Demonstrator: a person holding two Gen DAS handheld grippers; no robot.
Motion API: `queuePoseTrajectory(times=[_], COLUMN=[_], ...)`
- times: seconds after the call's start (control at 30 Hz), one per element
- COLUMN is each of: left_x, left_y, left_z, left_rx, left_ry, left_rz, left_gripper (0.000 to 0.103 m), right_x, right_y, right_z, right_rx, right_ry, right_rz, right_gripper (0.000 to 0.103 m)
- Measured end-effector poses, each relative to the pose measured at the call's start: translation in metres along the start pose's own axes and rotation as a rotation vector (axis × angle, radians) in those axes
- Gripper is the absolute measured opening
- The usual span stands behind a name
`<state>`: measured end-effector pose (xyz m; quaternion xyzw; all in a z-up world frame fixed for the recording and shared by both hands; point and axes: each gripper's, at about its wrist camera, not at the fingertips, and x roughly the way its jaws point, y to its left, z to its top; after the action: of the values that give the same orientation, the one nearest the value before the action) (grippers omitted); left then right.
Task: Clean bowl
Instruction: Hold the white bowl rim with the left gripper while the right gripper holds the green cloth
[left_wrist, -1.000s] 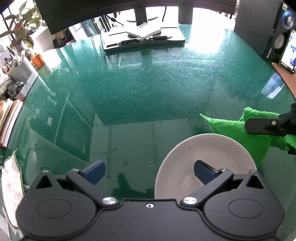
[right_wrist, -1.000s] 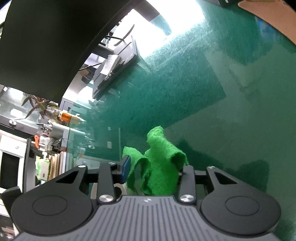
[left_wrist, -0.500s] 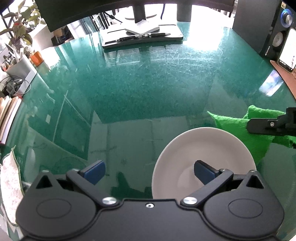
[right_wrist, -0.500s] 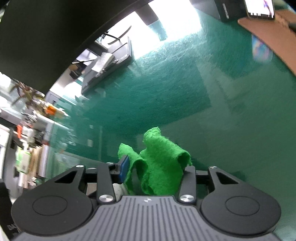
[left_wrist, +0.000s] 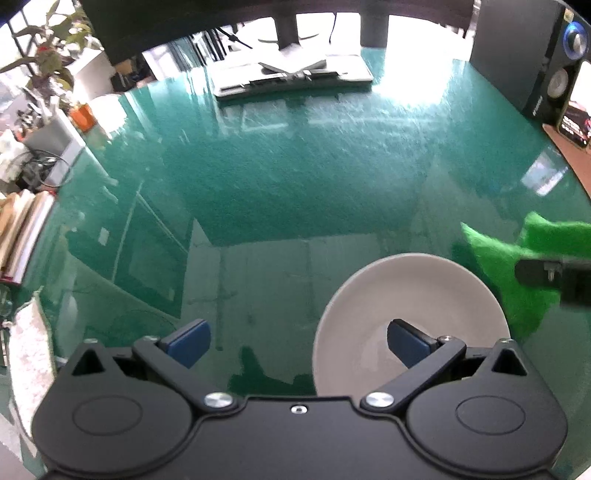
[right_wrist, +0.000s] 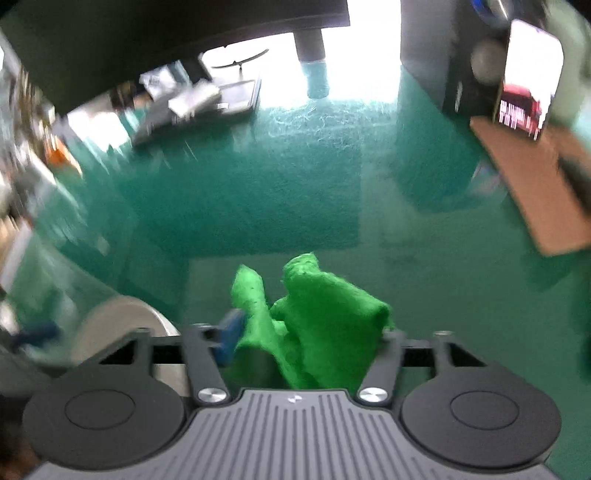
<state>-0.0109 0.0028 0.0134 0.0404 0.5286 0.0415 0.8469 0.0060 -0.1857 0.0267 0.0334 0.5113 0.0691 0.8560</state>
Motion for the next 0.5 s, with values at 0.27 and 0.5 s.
queuePoseTrajectory(times=[0.27,0.5], left_x=[-0.003,-0.003], left_y=[-0.002,-0.002], left_z=[-0.001,0.001], left_rx=[0.004,0.0], left_ry=[-0.006,0.007], left_rz=[-0.003,-0.005], left_gripper=[0.103,0.103], right_x=[-0.005,-0.015], right_y=[0.004,0.01], right_z=[-0.001,-0.006], right_rx=[-0.032,-0.098], right_ry=[-0.024,-0.078], right_rz=[-0.046,-0.143], right_gripper=[0.079,0.094])
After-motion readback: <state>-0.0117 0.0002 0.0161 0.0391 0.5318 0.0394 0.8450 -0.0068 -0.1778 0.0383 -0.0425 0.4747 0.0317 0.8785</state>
